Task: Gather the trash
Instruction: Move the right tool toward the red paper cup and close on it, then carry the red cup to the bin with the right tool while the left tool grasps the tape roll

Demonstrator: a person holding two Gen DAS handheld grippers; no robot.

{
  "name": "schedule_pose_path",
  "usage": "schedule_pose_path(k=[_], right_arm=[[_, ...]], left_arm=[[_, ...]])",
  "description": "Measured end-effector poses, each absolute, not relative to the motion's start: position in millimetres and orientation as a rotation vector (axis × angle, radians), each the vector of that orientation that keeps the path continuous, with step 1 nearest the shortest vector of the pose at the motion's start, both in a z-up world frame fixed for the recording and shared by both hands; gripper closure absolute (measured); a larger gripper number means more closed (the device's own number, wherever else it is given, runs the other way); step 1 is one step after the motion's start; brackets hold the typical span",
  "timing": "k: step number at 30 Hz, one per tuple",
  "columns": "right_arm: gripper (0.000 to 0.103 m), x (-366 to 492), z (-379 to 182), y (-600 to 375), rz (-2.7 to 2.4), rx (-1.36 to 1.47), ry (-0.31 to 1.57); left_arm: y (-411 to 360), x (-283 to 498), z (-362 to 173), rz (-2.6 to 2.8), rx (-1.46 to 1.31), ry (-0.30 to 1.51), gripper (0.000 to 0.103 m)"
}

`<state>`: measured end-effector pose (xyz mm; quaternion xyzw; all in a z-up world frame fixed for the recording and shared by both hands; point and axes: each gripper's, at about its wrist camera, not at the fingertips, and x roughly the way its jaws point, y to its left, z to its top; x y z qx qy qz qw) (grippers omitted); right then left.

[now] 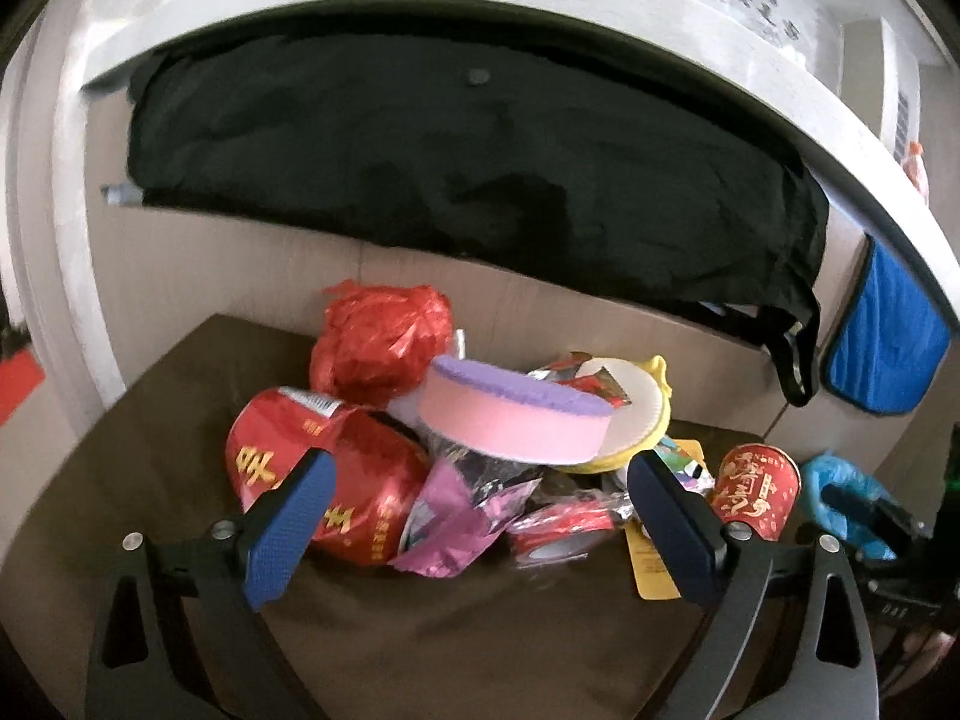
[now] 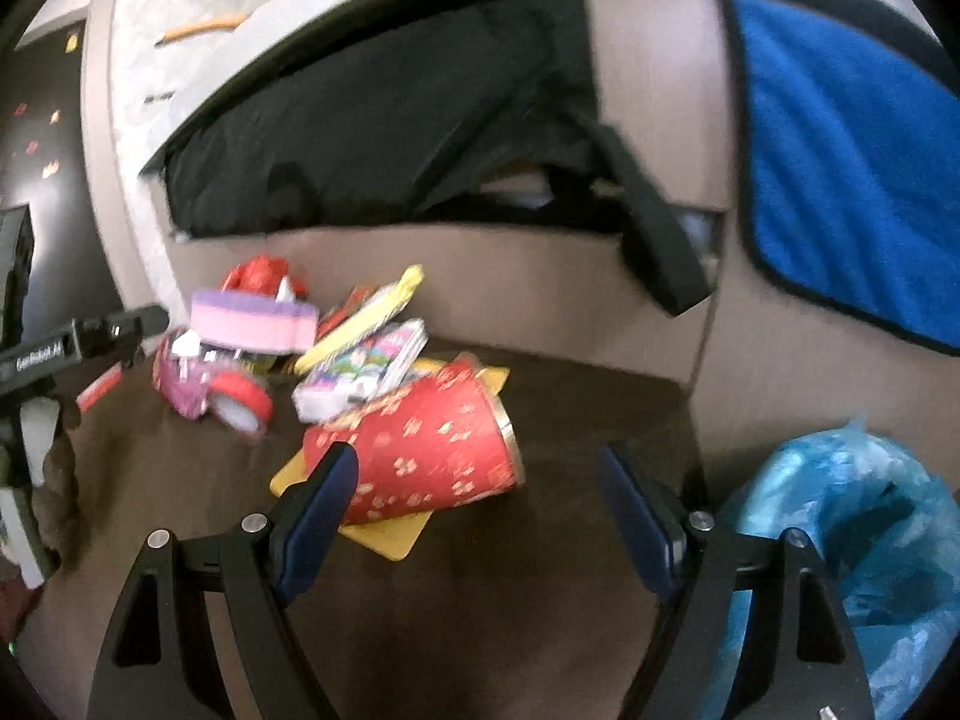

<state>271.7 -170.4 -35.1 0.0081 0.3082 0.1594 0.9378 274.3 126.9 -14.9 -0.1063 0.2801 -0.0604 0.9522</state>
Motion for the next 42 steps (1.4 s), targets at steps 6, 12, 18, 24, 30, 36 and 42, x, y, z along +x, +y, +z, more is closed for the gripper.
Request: schedule_pose_path(k=[6,12,18,24,30,36,42], right_arm=[[0.024,278,-34,-161,0.344,0.007,0.645],[0.024,283,-38,-158,0.333,0.014,0.649],[0.024,283,-40,-163,0.337,0.077,0.663],[0.024,285,-38,-160,0.362,0.073,0.669],[0.024,285,-31,-129,0.396,-0.153,0.62],[0.018,312,-37,-130,0.431,-0.149,0.668],[0.017,322,-44,-138,0.523,-0.034,0.764]], left_arm=[[150,269,-21,-0.082,-0.251,0.581,0.014],[180,270,-41,-0.013,-0.363,0.593,0.014],[200,279,-58,0.019,-0.449,0.643,0.014],[204,279,-62,0.003,-0.488,0.661,0.014],[196,274,-56,-0.055,-0.469,0.639,0.014],[168,264,-36,-0.138,-0.345,0.567,0.014],[117,252,-17,-0.243,-0.134,0.542,0.014]])
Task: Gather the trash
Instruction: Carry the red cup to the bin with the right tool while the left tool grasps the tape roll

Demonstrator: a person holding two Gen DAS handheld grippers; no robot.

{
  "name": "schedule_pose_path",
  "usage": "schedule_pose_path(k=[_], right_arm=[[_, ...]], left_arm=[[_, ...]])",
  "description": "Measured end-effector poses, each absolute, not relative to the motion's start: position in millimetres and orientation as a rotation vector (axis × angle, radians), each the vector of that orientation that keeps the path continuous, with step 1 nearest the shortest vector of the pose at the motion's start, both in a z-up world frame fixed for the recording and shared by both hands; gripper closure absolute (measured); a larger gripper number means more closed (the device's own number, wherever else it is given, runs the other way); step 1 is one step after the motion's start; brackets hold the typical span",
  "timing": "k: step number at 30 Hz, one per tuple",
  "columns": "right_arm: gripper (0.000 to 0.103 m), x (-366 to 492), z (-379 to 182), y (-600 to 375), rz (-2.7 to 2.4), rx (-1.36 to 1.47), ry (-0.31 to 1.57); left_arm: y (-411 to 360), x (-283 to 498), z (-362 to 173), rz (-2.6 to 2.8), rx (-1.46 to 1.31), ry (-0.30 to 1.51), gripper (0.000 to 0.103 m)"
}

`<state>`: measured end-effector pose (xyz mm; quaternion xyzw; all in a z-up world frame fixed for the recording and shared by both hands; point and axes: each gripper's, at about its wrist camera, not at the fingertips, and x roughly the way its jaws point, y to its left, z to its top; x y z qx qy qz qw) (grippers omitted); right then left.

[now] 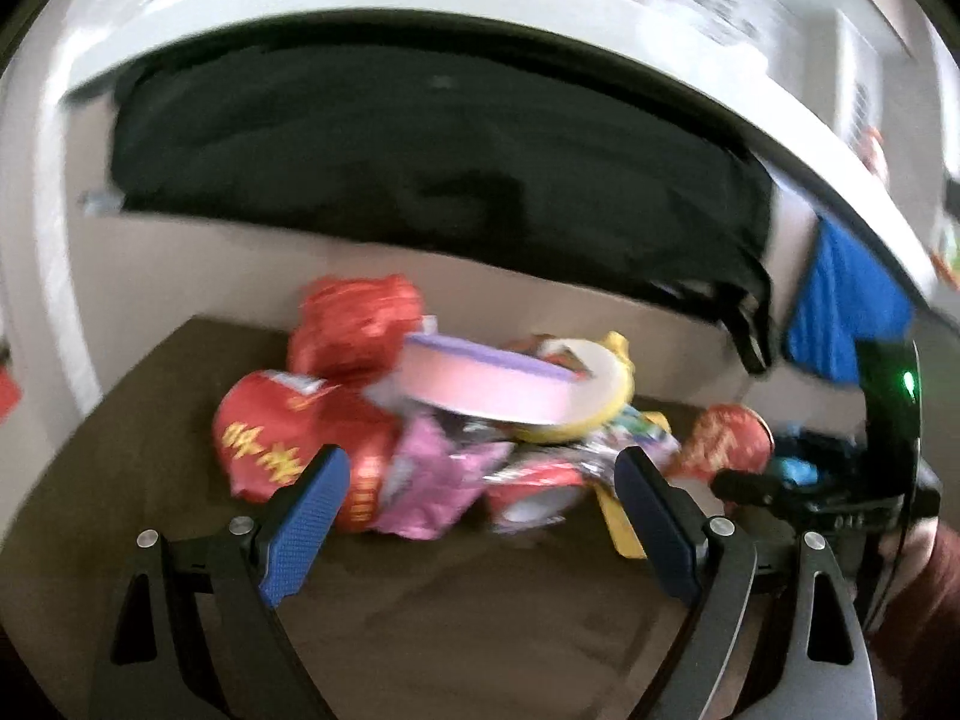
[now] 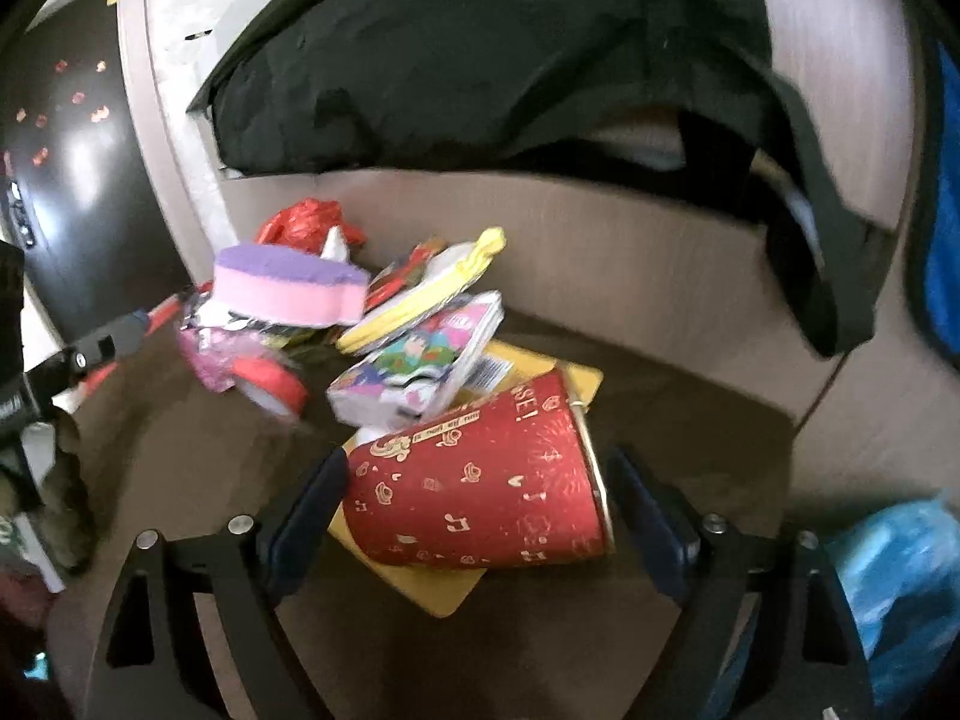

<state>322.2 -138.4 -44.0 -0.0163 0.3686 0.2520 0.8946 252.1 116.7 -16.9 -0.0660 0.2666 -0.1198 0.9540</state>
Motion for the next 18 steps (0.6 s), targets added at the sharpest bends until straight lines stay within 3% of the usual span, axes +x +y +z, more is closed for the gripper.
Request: schedule_pose_path(k=[5,7,14,16,18], right_arm=[[0.017,312,-52,-129,0.514,-0.106,0.775],[0.024,311,-54,-129,0.494,-0.112,0.775],[0.024,301,-42,-150,0.456,-0.022,0.725],[0.024,297,-37,-155,0.451,-0.004,0.708],[0.024,295,-35,-158,0.452,0.013,0.702]], left_arm=[[83,262,-19,-0.26,0.001,0.568,0.015],[75,271,-23,-0.264,0.029,0.588,0.021],[66,291,-45,-0.294,0.063,0.639,0.035],[68,296,-49,-0.308,0.044,0.675,0.043],[71,300,-51,-0.324,0.02,0.693,0.057]])
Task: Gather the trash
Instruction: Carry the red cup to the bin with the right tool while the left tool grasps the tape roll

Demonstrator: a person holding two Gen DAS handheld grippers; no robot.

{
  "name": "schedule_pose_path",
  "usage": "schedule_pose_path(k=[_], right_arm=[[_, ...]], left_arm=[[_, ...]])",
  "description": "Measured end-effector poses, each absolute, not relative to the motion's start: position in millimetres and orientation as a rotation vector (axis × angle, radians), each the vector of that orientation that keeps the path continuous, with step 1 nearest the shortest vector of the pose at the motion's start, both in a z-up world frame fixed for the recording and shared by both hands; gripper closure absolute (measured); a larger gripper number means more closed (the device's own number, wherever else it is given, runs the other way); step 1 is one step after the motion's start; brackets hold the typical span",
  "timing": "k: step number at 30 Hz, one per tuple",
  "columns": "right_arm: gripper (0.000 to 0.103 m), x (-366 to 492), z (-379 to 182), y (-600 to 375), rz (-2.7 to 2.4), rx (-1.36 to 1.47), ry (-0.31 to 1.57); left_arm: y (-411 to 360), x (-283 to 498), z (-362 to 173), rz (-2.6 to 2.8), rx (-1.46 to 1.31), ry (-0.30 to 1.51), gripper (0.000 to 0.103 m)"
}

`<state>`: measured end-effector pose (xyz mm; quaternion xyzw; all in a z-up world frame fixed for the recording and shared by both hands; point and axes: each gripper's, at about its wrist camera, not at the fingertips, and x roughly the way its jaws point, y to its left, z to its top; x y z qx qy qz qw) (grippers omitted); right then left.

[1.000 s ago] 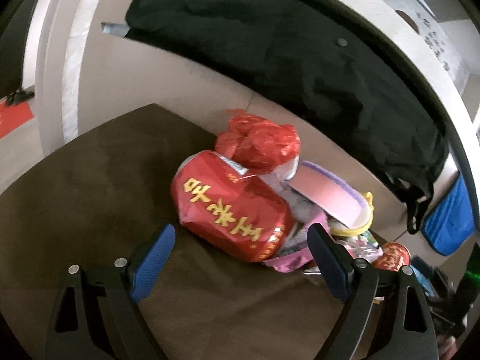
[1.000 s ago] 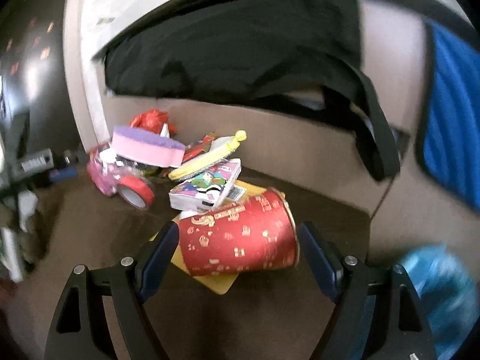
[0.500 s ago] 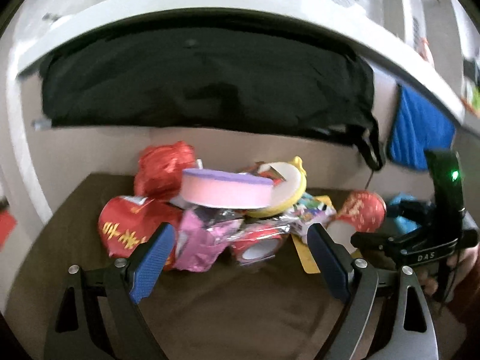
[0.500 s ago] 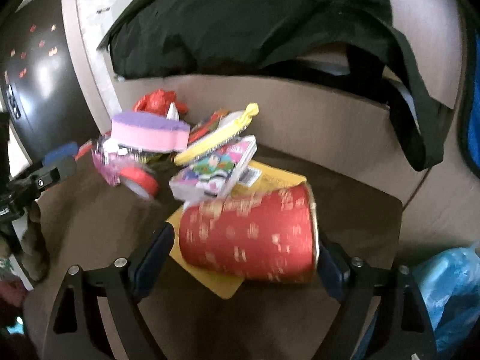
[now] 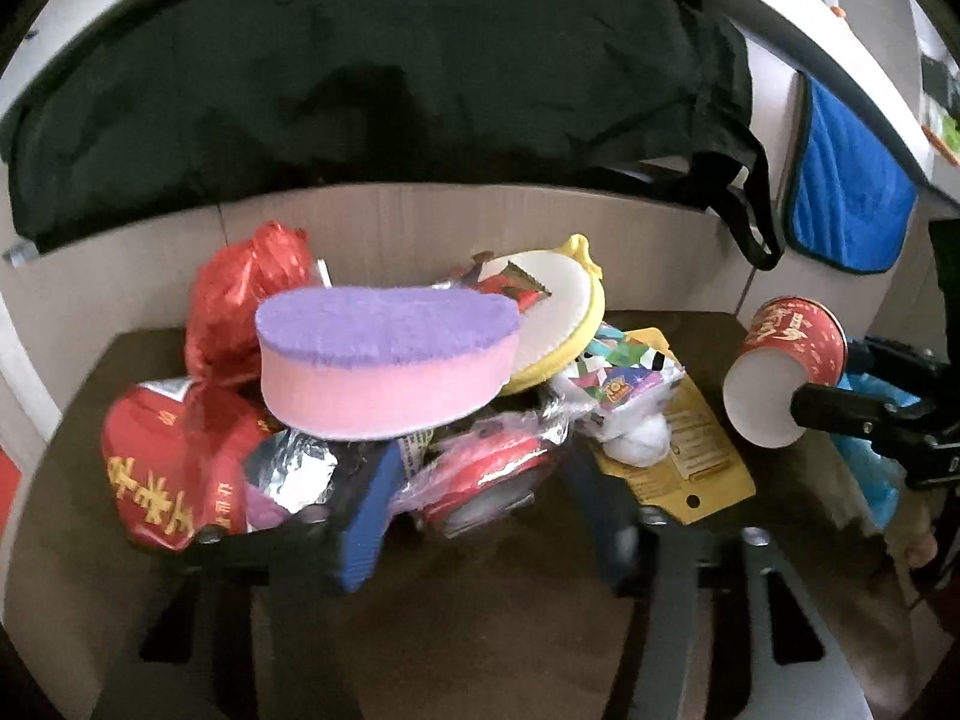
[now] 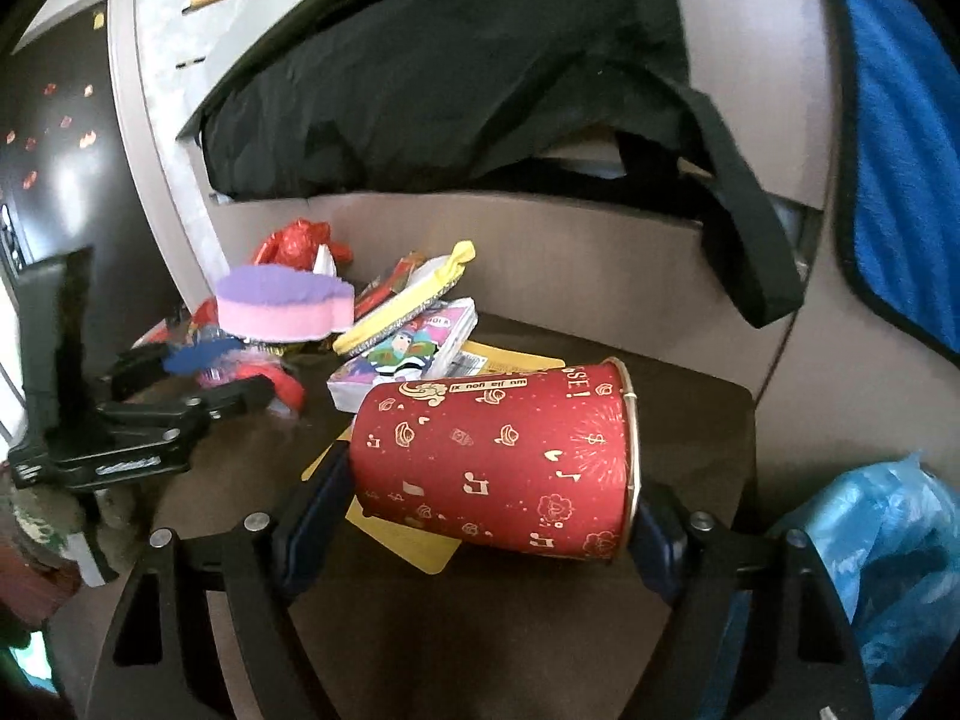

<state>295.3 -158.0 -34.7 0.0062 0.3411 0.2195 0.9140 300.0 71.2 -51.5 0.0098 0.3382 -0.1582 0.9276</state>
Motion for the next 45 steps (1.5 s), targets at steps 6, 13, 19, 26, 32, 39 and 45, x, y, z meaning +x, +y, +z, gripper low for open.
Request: schedule_pose_path(k=[6,13,19,26,32,39,45], right_arm=[[0.024,287,-35,-166,0.444,0.054,0.698],[0.024,271,-21,-173,0.423,0.065,0.651],[0.024,257,4,-194,0.385,0.101,0.579],[0.024,230,37,-246,0.279,0.119,0.497],[0.024,206,44,-311,0.113,0.129,0.45],[0.024,194,19,-381,-0.063,0.147,0.488],[0.024,193,-9,-399,-0.077,0.177,0.525]], left_arm=[[72,294,-50,-0.312,0.006,0.701,0.081],[66,269,-15,-0.295,-0.046,0.606,0.082],[50,247,25,-0.292,-0.055,0.5,0.082],[-1,248,61,-0.386,-0.119,0.473,0.081],[-81,261,56,-0.488,-0.165,0.499,0.081],[-176,264,18,-0.604,-0.112,0.561,0.081],[-202,264,-10,-0.664,-0.094,0.605,0.081]])
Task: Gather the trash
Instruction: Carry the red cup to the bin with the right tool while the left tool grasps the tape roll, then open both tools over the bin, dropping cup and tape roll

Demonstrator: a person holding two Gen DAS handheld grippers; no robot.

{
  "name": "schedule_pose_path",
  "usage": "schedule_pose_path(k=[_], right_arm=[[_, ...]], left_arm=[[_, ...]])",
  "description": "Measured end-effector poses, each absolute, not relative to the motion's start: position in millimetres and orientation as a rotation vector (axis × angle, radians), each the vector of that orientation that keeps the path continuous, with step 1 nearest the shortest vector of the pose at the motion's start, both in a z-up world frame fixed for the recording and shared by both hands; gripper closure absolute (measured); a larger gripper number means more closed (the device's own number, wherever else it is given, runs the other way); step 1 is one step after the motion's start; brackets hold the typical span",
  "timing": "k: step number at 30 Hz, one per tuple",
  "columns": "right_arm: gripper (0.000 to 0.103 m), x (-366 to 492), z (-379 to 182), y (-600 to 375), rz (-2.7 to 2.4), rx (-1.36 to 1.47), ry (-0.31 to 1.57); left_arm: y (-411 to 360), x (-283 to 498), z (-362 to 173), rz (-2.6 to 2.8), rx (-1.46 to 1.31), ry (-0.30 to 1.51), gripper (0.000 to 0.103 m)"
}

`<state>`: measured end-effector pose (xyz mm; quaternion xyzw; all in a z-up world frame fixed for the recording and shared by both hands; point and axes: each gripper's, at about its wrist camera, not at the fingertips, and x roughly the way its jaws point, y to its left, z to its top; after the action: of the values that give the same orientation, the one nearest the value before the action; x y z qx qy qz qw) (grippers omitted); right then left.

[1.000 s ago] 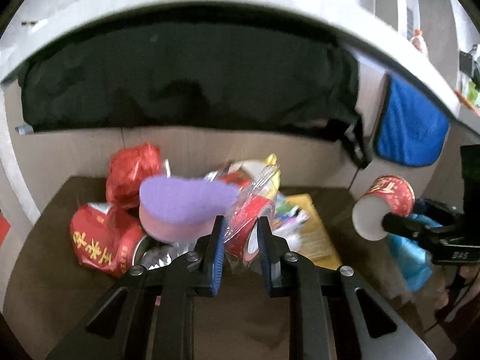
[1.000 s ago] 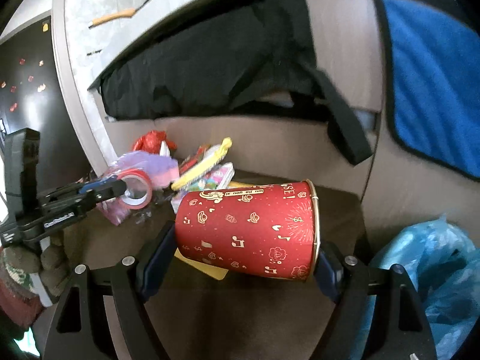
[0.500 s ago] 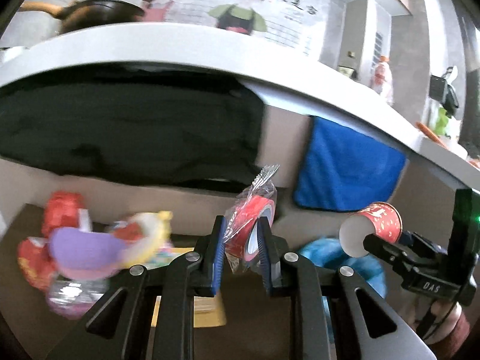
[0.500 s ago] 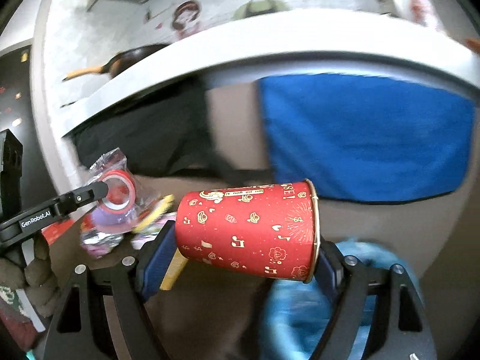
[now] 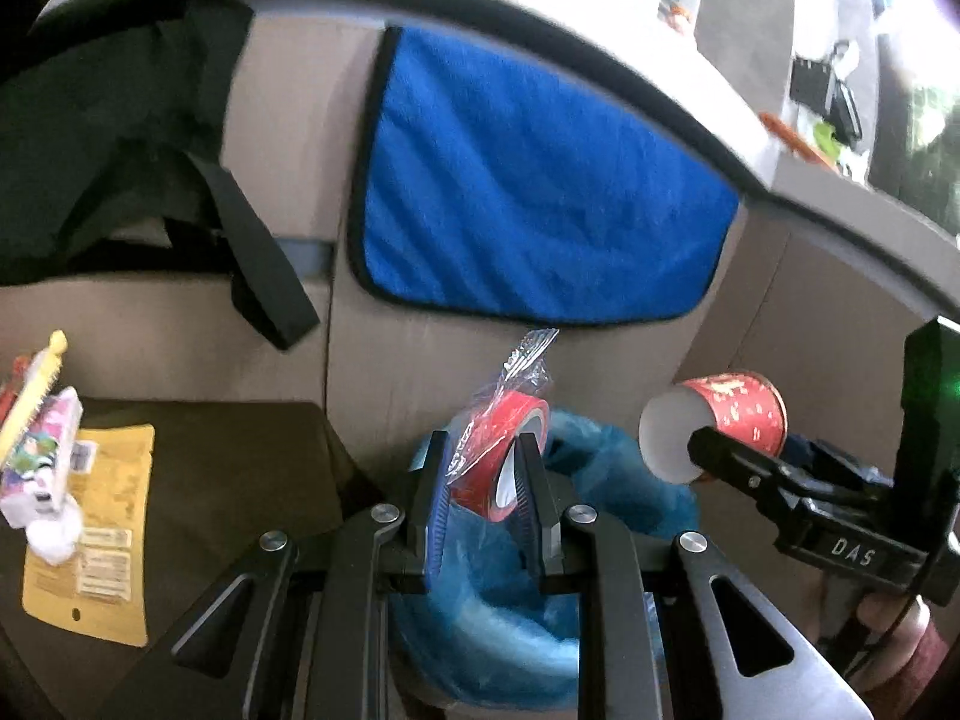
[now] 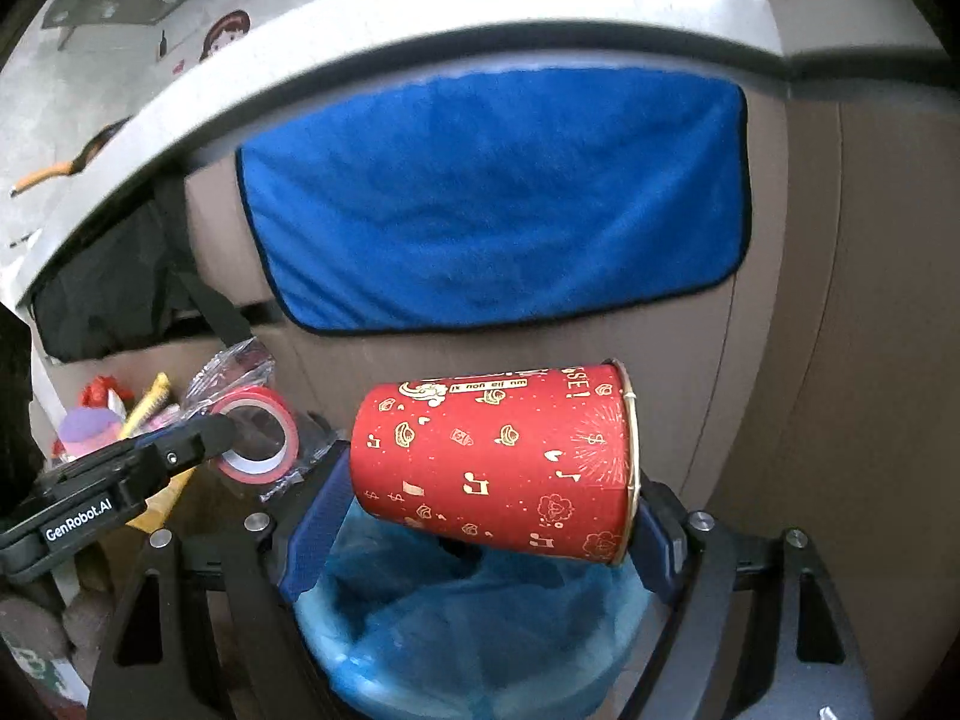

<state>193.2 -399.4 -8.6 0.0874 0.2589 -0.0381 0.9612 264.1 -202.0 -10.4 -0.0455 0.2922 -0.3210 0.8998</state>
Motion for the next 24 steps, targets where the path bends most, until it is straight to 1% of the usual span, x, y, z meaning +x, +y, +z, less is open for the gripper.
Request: schedule_pose_path(k=[8,17,19,20,21,22,23,24], right_arm=[[0.024,205,-34,-401,-0.06,0.202,0.559],[0.024,207,-37,-406,-0.061,0.219,0.554],[0.024,208,-39,-407,-0.054,0.231,0.554],[0.024,208,-39,-408,-0.05,0.235,0.555],[0.024,208,-40,-409,-0.05,0.235,0.556],[0.023,208,-40,-409,-0.053,0.235,0.555],[0.023,208,-40,-409,-0.05,0.238,0.553],[0.023,208,-40,-410,-0.047,0.241,0.552]], left_arm=[[-209,271,-17,-0.683,-0.09,0.649,0.081],[-221,283,-21,-0.707,-0.073,0.675,0.081],[-222,287,-22,-0.707,-0.102,0.681,0.077],[-222,290,-23,-0.715,-0.121,0.686,0.066],[-220,293,-24,-0.726,-0.151,0.692,0.052],[-218,294,-25,-0.736,-0.166,0.693,0.047],[-217,295,-26,-0.741,-0.176,0.696,0.045],[-216,296,-26,-0.74,-0.181,0.7,0.045]])
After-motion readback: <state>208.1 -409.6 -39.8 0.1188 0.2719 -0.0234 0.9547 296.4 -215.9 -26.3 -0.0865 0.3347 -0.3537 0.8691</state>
